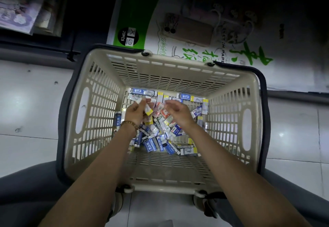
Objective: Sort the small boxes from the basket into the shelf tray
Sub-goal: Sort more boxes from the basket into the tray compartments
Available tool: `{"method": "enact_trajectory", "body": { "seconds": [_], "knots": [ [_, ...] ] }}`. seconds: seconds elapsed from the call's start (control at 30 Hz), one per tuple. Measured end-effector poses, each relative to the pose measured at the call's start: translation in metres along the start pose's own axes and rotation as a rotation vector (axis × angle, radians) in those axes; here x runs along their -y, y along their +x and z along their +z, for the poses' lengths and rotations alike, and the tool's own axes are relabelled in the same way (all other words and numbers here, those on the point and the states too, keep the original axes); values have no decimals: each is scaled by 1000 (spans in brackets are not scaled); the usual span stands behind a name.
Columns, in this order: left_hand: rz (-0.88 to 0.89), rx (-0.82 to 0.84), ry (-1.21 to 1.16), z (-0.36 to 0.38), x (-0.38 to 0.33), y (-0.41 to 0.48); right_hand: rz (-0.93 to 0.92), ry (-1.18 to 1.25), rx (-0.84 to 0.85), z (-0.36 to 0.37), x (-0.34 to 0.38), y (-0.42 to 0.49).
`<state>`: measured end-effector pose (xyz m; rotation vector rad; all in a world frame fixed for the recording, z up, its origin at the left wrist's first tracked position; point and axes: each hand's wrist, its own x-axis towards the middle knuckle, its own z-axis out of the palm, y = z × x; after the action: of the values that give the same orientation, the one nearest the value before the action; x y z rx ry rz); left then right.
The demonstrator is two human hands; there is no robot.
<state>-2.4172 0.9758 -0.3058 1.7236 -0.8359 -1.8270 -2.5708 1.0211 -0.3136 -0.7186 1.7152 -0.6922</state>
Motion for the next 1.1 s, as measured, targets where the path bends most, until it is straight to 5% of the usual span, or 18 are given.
{"method": "enact_trajectory", "body": {
  "seconds": [0.23,0.43,0.7,0.97,1.1],
  "knots": [
    [-64,-68,-177,-25,1,13,-24,-535,98,11,6,53],
    [-50,-26,-152,-23,5,18,-110,-652,59,27,5,56],
    [-151,-54,-271,-30,9,26,-121,-494,126,20,8,52],
    [-84,-6,-148,-26,7,23,-119,-489,170,15,5,39],
    [-117,8,-157,-20,2,23,-88,-126,-5,10,23,27]
  ]
}}
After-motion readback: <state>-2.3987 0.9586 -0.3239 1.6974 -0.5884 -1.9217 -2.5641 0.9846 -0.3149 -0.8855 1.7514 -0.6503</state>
